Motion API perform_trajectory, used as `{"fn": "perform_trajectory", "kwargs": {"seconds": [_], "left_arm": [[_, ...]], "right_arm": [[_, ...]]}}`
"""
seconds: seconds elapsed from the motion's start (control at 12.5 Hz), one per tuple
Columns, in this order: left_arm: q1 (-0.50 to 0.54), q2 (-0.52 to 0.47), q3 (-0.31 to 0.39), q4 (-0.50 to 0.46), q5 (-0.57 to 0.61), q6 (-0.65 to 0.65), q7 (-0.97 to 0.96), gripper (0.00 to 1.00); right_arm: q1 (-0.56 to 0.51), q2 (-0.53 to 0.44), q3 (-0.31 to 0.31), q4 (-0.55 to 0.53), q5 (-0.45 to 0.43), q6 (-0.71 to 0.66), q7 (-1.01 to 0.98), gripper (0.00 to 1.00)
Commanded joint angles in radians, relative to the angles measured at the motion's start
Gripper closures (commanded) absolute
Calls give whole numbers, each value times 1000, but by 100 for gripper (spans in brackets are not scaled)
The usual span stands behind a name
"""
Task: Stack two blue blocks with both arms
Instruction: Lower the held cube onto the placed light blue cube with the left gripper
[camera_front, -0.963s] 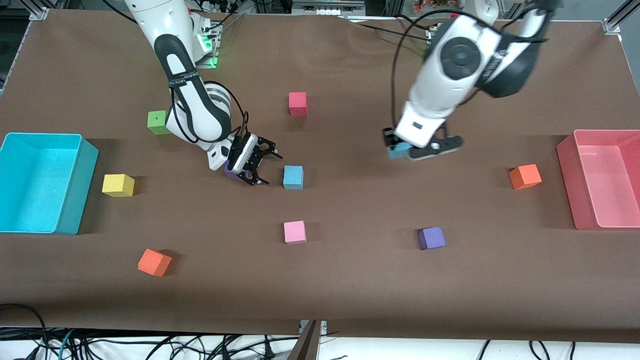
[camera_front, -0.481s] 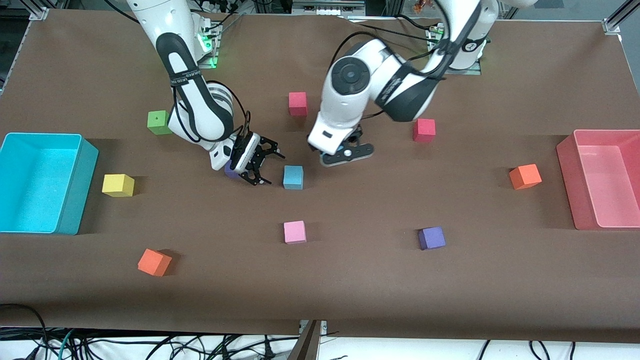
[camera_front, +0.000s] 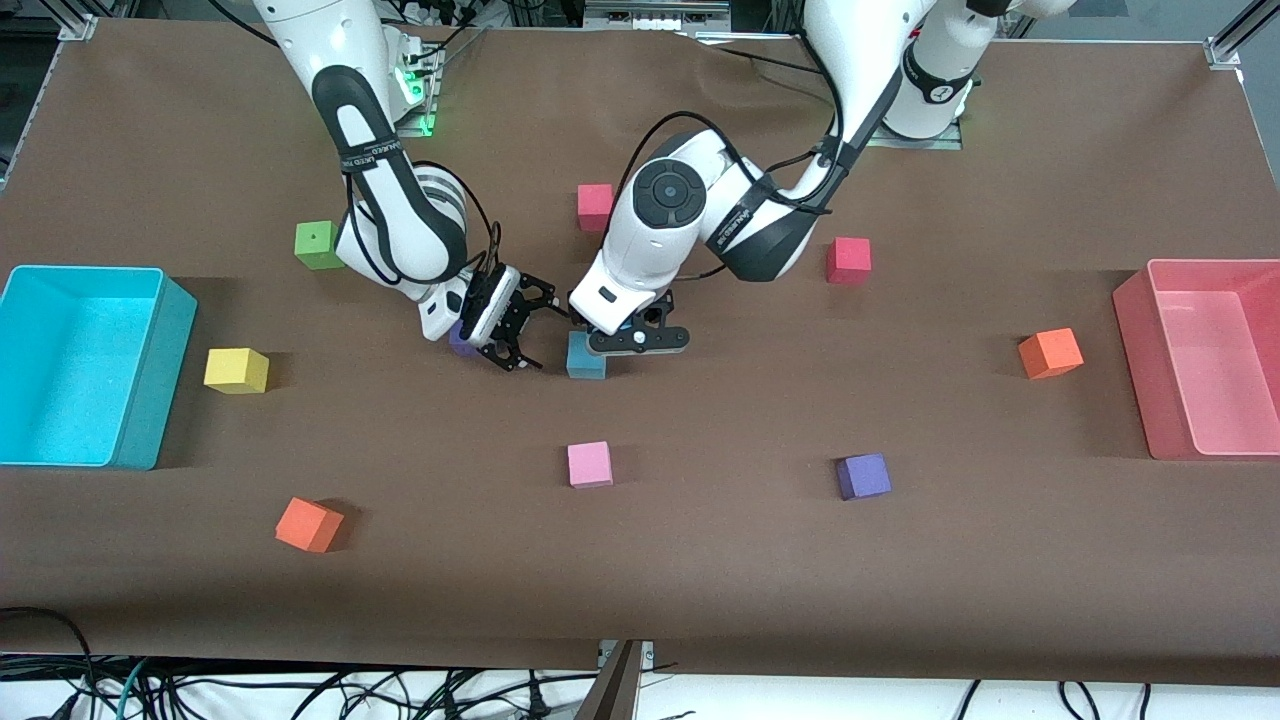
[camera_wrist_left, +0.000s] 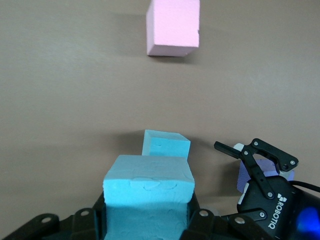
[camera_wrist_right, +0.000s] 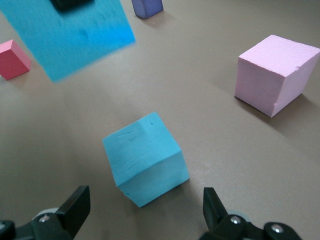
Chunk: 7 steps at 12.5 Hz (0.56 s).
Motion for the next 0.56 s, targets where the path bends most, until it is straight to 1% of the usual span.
{"fn": "perform_trajectory", "kwargs": {"seconds": [0.0,0.16,0.32,0.48], "left_arm": [[-41,43,34,44,-24,16,34,100],[-73,71,60,63,-24,25,31,100],[-83,94,69,83,-25,28,23,100],[-94,126,77,129,-27,28,15,100]], "right_arm": [[2,2,3,7,25,13,-19,0],[2,2,3,7,25,13,-19,0],[2,2,3,7,25,13,-17,0],[2,2,3,7,26,13,-17,0]]}}
